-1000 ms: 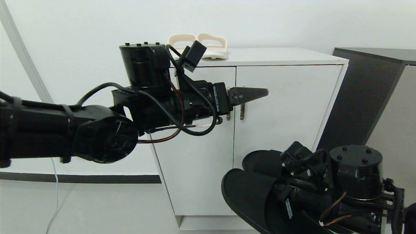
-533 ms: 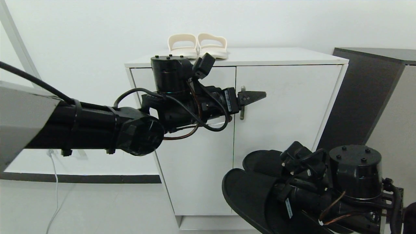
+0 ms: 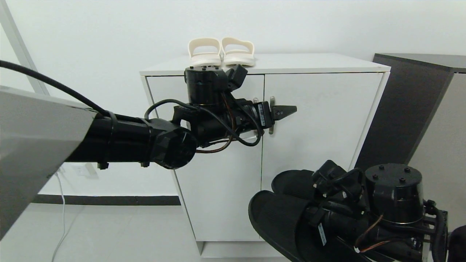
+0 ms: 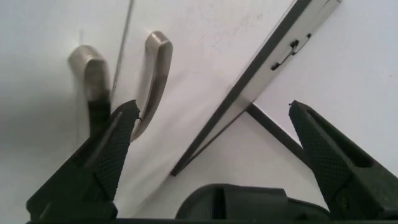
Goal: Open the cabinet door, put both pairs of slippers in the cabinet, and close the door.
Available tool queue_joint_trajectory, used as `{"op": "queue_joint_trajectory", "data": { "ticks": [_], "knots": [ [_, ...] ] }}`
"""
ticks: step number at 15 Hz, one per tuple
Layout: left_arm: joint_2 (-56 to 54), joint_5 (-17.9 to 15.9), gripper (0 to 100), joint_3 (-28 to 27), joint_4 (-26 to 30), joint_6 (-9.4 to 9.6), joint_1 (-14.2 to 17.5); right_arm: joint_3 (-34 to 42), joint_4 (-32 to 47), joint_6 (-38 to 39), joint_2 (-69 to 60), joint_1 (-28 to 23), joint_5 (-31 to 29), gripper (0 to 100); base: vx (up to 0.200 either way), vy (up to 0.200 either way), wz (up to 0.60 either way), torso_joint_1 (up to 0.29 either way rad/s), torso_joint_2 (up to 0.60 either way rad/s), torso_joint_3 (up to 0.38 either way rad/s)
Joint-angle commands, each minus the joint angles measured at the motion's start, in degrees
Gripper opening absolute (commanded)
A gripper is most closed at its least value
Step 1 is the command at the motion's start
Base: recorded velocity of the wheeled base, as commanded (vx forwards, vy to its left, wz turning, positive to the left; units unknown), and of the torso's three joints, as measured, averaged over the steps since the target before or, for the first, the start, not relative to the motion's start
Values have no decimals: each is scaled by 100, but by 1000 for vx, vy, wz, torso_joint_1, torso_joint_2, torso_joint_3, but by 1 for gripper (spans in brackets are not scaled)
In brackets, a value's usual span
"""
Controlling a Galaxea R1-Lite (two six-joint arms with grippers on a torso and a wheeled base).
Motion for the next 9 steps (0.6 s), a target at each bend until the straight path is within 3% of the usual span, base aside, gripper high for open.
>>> {"op": "queue_joint_trajectory", "data": {
  "ticks": [1, 6, 7, 9],
  "knots": [
    [296, 135, 100, -299, 29, 43, 9, -1, 0, -1, 13, 3, 1, 0, 0, 0, 0, 0, 0, 0],
    [559, 117, 100, -993, 522, 43, -18, -1, 0, -1, 13, 3, 1, 0, 0, 0, 0, 0, 0, 0],
    [559, 109, 0, -993, 522, 43, -18, 8, 0, -1, 13, 3, 1, 0, 0, 0, 0, 0, 0, 0],
    [550, 109, 0, -958, 522, 43, -18, 17, 0, -1, 4, 3, 1, 0, 0, 0, 0, 0, 0, 0]
  ]
}}
